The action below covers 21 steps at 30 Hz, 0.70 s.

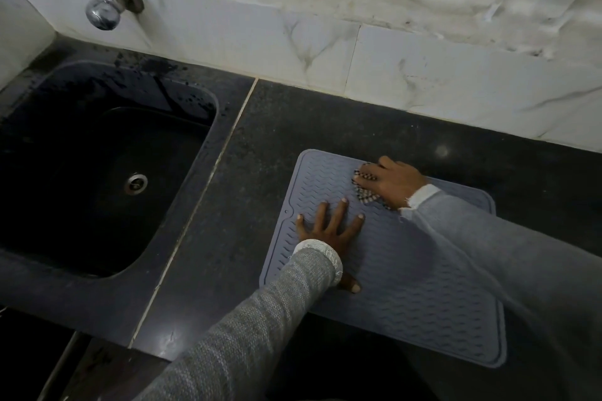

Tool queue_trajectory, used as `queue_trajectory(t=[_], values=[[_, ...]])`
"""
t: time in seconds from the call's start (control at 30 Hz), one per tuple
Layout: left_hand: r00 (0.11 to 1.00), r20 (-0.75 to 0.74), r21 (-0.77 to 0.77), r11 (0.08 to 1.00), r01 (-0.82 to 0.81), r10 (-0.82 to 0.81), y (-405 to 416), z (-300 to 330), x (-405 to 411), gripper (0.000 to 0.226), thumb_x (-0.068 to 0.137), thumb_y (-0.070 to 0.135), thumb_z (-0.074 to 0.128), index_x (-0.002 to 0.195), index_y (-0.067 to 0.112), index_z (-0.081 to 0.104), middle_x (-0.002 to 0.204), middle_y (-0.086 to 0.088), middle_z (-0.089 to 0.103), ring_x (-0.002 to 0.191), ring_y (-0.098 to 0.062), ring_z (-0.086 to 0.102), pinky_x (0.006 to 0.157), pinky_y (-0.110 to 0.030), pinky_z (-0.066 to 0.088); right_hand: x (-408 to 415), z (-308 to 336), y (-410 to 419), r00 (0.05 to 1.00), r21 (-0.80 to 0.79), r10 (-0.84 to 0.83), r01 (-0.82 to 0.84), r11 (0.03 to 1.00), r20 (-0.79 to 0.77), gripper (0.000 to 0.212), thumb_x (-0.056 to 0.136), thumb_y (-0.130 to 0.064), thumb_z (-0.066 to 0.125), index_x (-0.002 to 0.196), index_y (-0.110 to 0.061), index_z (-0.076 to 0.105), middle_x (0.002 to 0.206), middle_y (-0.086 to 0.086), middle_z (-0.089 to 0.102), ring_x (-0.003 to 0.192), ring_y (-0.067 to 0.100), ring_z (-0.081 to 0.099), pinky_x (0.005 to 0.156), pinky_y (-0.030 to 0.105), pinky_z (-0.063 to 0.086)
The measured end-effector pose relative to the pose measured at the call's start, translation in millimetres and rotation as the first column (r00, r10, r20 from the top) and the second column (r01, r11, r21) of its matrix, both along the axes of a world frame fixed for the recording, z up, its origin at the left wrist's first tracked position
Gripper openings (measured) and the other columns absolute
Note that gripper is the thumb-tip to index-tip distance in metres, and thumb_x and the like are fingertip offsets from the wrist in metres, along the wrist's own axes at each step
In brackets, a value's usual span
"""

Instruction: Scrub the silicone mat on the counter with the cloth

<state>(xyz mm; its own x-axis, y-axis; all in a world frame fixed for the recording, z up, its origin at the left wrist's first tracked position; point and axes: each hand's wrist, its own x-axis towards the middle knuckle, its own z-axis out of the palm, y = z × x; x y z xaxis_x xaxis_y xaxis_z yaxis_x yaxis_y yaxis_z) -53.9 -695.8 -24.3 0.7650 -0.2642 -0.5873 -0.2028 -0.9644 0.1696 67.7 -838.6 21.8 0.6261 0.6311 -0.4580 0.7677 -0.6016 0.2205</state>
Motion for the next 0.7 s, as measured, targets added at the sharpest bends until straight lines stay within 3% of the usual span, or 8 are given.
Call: queue_trajectory(t=[0.07,0.23,0.37,0.5,0.6,0.7], values=[[1.000,0.001,0.002,1.000,0.001,-0.001,-1,1,0,0.130,0.060,0.070,0.071,0.144,0.040,-0.024,0.149,0.001,-0.039,0.139,-0.037,-0.028,0.103,-0.075,-0.002,3,1,-2,1.000,0.026,-0.009,0.009,1.000,-0.001,0.071,0.083,-0.024,0.065,0.143,-0.027,0.028,0.151,0.003,0.026,0.130,0.027,0.029,0.100,0.039,0.039],[1.000,-0.001,-0.006,1.000,-0.001,0.001,2,2,0,0.130,0.061,0.070,0.071,0.143,0.040,-0.025,0.150,0.000,-0.039,0.139,-0.037,-0.028,0.103,-0.075,-0.003,10,10,52,0.987,0.265,-0.154,0.158,0.951,-0.035,0.052,0.091,-0.036,0.053,0.139,-0.029,0.033,0.144,0.005,0.030,0.126,0.029,0.037,0.104,0.038,0.036],[1.000,-0.019,-0.006,1.000,0.010,-0.010,1,2,0,0.128,0.063,0.070,0.069,0.144,0.037,-0.025,0.151,-0.003,-0.035,0.139,-0.038,-0.028,0.103,-0.074,-0.006,5,5,82,0.995,0.191,-0.090,0.095,0.977,-0.038,0.056,0.092,-0.029,0.054,0.142,-0.028,0.029,0.148,0.004,0.023,0.131,0.028,0.030,0.106,0.037,0.033],[1.000,0.005,-0.016,1.000,-0.003,0.004,3,-3,0,0.129,0.061,0.071,0.070,0.143,0.040,-0.025,0.151,0.000,-0.037,0.139,-0.036,-0.029,0.103,-0.074,-0.007,8,-1,43,0.994,0.119,-0.085,0.093,0.988,-0.072,0.057,0.092,-0.044,0.047,0.142,-0.032,0.024,0.146,0.007,0.022,0.130,0.030,0.032,0.105,0.038,0.034],[1.000,0.009,-0.010,1.000,0.001,-0.001,2,-5,0,0.130,0.060,0.072,0.070,0.143,0.040,-0.025,0.150,0.001,-0.038,0.139,-0.037,-0.029,0.102,-0.075,-0.007,12,4,24,0.998,0.012,-0.013,0.014,1.000,-0.066,0.064,0.087,-0.039,0.057,0.143,-0.029,0.027,0.147,0.005,0.024,0.131,0.029,0.029,0.104,0.039,0.035],[1.000,0.008,-0.019,1.000,-0.001,0.001,3,-3,0,0.130,0.060,0.070,0.071,0.144,0.040,-0.025,0.149,0.001,-0.039,0.139,-0.037,-0.030,0.102,-0.075,-0.008,16,8,42,0.997,0.123,-0.060,0.065,0.990,-0.041,0.052,0.089,-0.025,0.056,0.138,-0.027,0.037,0.140,0.006,0.034,0.125,0.028,0.035,0.101,0.040,0.038]])
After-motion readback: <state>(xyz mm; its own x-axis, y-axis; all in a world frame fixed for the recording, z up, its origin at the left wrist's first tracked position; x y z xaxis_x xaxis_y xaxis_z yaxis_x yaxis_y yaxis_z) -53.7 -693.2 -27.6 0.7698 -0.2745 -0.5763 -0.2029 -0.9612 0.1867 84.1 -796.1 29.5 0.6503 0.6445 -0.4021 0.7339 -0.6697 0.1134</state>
